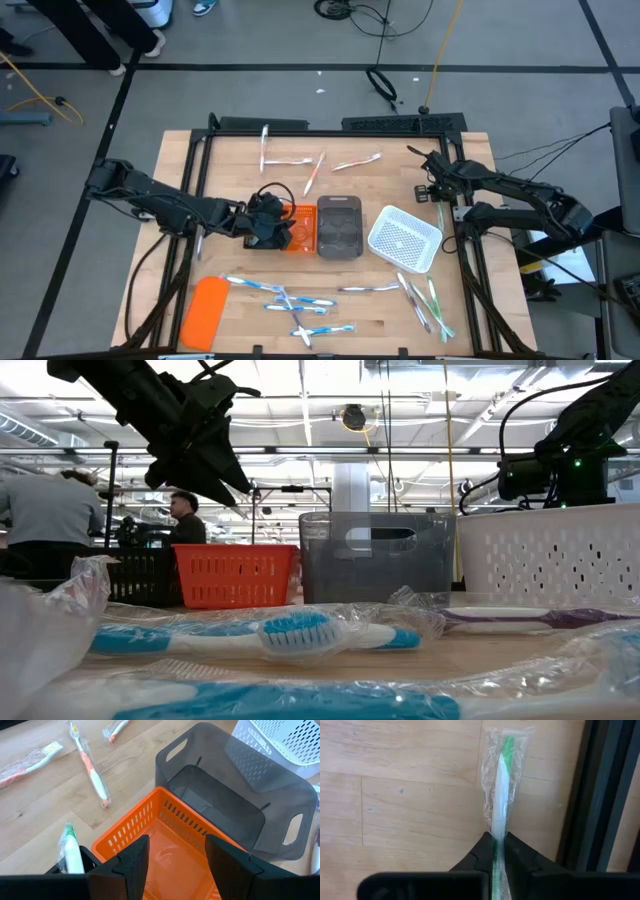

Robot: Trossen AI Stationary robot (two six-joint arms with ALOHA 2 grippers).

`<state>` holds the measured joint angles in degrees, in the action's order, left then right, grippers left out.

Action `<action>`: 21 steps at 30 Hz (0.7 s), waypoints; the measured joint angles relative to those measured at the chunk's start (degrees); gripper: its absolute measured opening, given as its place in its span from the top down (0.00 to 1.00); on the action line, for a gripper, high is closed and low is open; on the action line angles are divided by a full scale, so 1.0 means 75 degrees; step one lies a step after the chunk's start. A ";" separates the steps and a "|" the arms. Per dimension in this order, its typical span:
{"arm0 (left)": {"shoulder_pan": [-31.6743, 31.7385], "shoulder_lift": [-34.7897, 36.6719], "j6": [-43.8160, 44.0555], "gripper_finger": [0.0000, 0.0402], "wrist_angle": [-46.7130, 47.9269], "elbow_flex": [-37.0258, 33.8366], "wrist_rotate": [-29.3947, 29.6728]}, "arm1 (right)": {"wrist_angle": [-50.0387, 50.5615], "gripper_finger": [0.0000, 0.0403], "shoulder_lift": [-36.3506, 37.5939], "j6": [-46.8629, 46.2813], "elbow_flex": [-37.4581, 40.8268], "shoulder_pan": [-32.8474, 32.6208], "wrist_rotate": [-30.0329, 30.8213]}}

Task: Pick & Place Toothbrushes
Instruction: Put the green toothbrush into the black bin

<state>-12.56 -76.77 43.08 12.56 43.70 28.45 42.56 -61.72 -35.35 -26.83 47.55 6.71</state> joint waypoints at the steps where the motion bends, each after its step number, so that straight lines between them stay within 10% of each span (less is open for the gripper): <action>1: 0.0000 0.0000 -0.0001 0.51 0.0000 0.0000 0.0000 | 0.0063 0.96 0.0000 0.0034 -0.0095 0.0000 0.0008; 21: 0.0006 -0.0003 -0.0188 0.51 -0.0255 0.0000 0.0012 | -0.0800 0.96 0.0024 0.1133 -0.2094 -0.0656 -0.0854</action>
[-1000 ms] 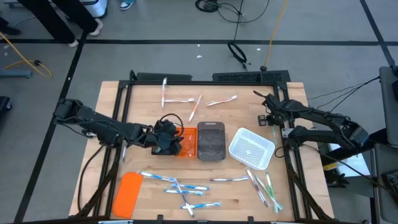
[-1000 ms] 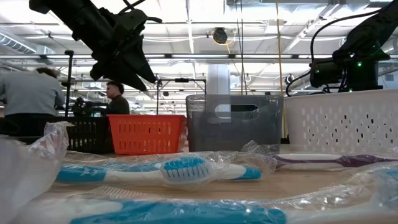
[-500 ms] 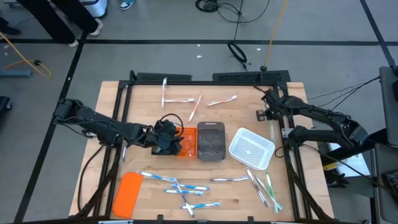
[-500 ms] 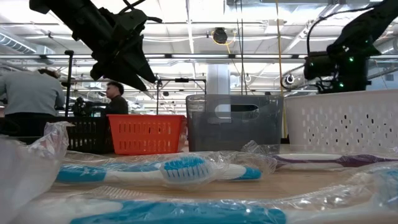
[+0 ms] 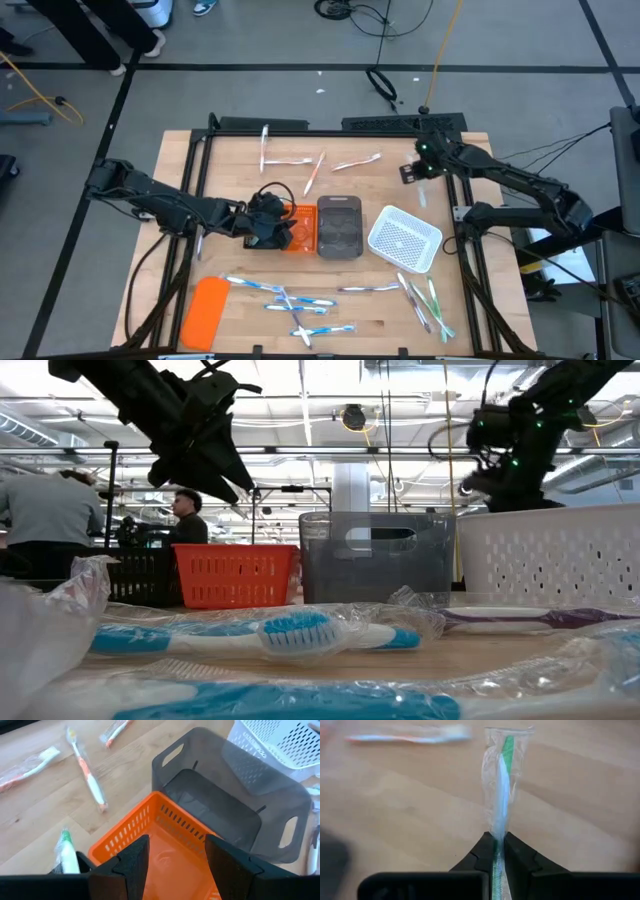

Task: Pick & Place Toothbrushes
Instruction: Put the green toothbrush into the black bin

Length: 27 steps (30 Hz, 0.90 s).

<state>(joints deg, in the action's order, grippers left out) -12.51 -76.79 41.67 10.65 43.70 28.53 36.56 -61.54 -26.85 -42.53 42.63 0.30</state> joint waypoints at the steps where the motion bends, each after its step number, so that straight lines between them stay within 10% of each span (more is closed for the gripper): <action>1: 0.0000 0.0000 -0.0072 0.51 -0.0098 0.0000 0.0003 | -0.0180 0.96 -0.0003 0.0032 -0.0046 -0.0129 -0.0121; 11: 0.0000 0.0000 -0.0796 0.51 -0.1106 0.0000 -0.0003 | -0.3193 0.96 0.0000 0.0136 -0.0179 -0.1665 -0.1658; 27: 0.0000 0.0000 -0.2010 0.51 -0.3353 0.0000 -0.0005 | -0.7802 0.96 -0.0418 0.0704 -0.0185 -0.4201 -0.1430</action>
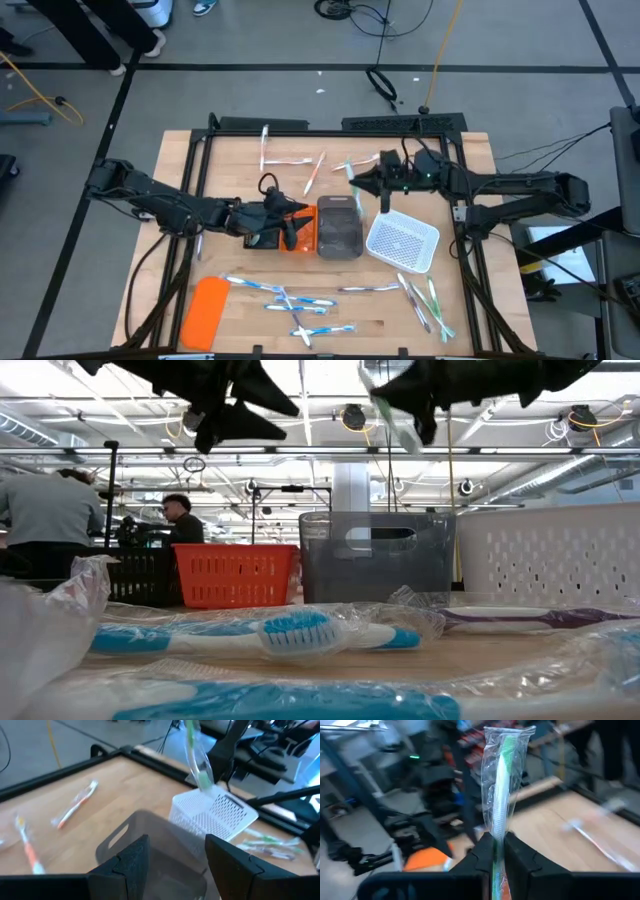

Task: Pick & Place Toothbrushes
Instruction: Put the green toothbrush into the black bin

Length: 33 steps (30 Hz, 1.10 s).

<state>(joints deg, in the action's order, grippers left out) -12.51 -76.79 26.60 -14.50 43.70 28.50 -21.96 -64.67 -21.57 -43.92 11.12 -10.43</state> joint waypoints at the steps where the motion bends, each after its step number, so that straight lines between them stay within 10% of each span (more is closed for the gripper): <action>1: 0.0000 0.0000 -0.0077 0.51 -0.0146 0.0000 0.0000 | -0.0283 0.96 -0.0113 0.0103 0.0000 -0.0131 0.0011; 14: 0.0011 -0.0005 -0.0594 0.51 -0.1303 0.0000 -0.0004 | -0.3200 0.96 -0.1917 0.0606 -0.0090 -0.0948 0.0586; 33: 0.0166 -0.0617 -0.0909 0.51 -0.2817 -0.0001 -0.1002 | -0.3292 0.96 -0.2879 0.1773 -0.1221 -0.1512 0.0613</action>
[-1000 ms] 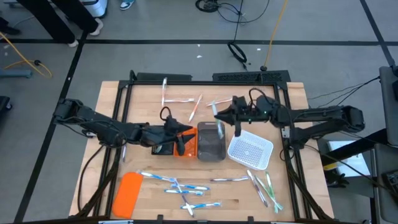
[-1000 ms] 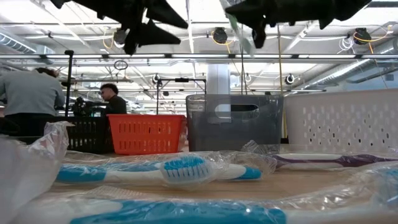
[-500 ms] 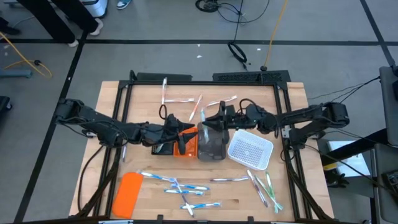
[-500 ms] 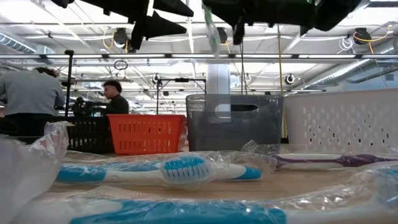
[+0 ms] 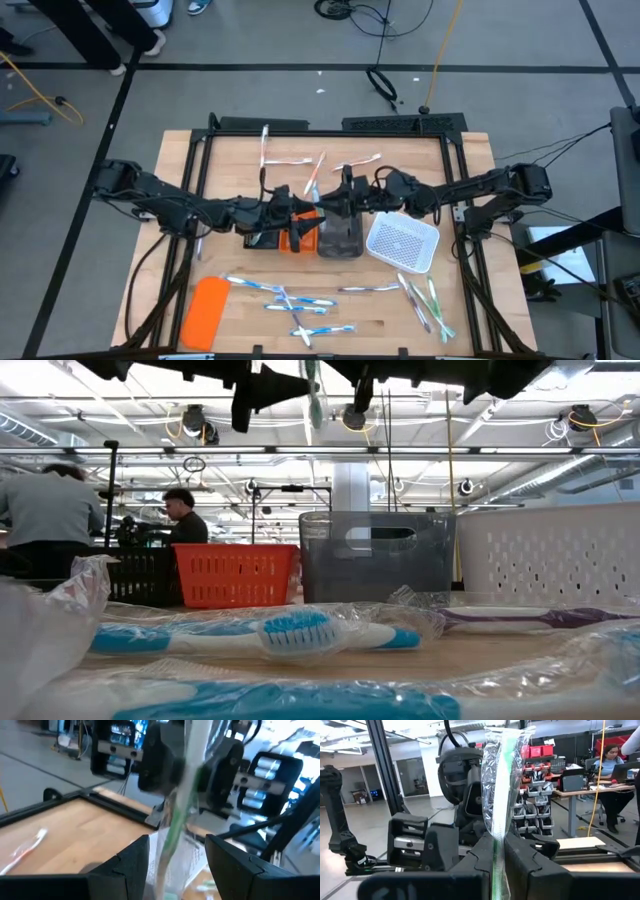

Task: Pick & Place Toothbrushes
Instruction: Put the green toothbrush into the black bin

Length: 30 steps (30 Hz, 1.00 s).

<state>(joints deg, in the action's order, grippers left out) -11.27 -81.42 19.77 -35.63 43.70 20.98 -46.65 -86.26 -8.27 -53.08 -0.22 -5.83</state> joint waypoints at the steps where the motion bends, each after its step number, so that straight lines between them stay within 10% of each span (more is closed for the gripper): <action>1: 0.0000 -0.0012 -0.0009 0.51 -0.0006 -0.0005 -0.0033 | 0.0011 0.96 -0.0005 0.0000 0.0000 -0.0029 -0.0005; 14: 0.0000 -0.0006 -0.0429 0.96 -0.0275 -0.0002 -0.0356 | 0.0140 0.96 0.0004 -0.0031 0.0000 -0.0046 -0.0033; 30: -0.0062 0.0132 -0.0105 0.98 0.0486 -0.0005 -0.0385 | 0.1010 0.80 0.0078 0.0202 0.0003 -0.0034 -0.0020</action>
<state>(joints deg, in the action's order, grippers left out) -11.73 -80.44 18.99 -31.99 43.66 18.09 -39.07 -85.68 -6.76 -53.06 -0.47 -5.98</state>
